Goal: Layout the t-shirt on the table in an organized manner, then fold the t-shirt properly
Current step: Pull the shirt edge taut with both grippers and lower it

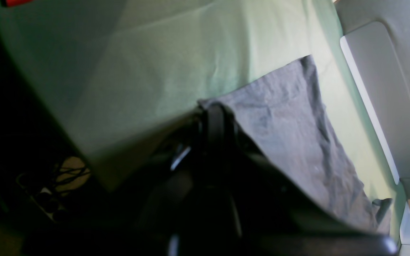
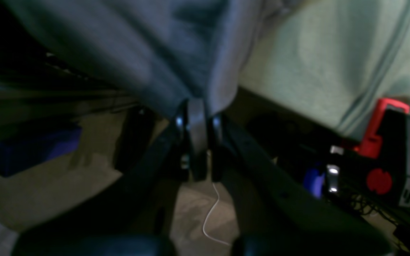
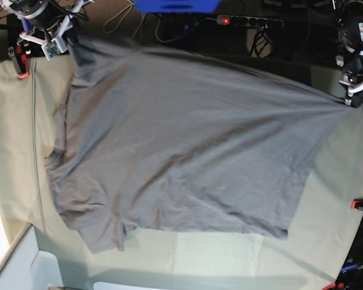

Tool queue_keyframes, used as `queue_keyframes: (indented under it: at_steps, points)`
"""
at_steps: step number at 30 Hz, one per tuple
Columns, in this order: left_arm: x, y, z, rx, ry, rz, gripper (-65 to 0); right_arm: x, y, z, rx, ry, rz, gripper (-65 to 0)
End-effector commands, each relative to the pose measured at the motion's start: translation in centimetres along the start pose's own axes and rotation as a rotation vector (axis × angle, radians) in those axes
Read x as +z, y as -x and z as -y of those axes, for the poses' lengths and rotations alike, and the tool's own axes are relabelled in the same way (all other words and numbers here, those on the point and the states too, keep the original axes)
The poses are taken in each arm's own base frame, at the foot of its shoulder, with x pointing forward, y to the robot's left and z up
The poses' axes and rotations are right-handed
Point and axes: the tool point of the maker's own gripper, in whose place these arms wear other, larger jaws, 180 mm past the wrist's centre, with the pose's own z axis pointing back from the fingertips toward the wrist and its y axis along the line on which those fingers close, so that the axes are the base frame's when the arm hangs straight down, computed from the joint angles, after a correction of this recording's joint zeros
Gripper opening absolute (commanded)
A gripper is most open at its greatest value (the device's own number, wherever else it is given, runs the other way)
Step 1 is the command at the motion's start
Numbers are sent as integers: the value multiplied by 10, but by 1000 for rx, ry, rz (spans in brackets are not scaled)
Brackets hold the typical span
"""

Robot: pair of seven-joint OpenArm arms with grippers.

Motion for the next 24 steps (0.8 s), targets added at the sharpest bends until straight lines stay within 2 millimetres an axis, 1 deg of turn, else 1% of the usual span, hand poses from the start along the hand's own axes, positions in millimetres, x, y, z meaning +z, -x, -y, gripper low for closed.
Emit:
queue_keyframes:
  at_steps: [1, 4, 5, 7, 8, 10, 12, 14, 18, 19, 22, 23, 24]
  points:
    - [1, -13, 2, -15, 10, 40, -650, 4, -2, 4, 9, 10, 10, -650]
    - [0, -8, -5, -16, -8, 26, -650, 4, -2, 5, 9, 12, 11, -650]
    - [-1, -6, -8, -14, -15, 22, -650, 6, -1, 9, 6, 24, 8, -650]
    - [-1, -2, -10, -13, -21, 13, -650, 10, 0, 23, -5, 66, 13, -650]
    - [-1, 4, -10, -13, -21, -2, -650, 11, -4, 28, -17, 85, 26, -650]
    - [-2, 7, -13, -14, -30, -10, -650, 14, -8, 43, -45, 138, 44, -650]
    - [-3, 7, -12, -11, -26, -9, -650, 15, -17, 57, -68, 186, 74, -650]
    - [-4, 4, -10, -18, -21, -5, -650, 15, -24, 65, -87, 215, 99, -650]
    - [-17, -6, 11, -3, 26, 31, -650, 8, -50, 74, -93, 234, 169, -650]
    - [-19, -8, 13, -13, 29, 42, -650, 7, -56, 76, -93, 239, 184, -650]
    - [-29, -19, 28, -76, 51, 99, -650, 0, -86, 81, -87, 241, 255, -650]
    - [-33, -20, 34, -98, 59, 112, -650, -2, -94, 82, -84, 241, 273, -650]
    - [-37, -17, 42, -118, 73, 113, -650, -4, -104, 84, -83, 243, 298, -650]
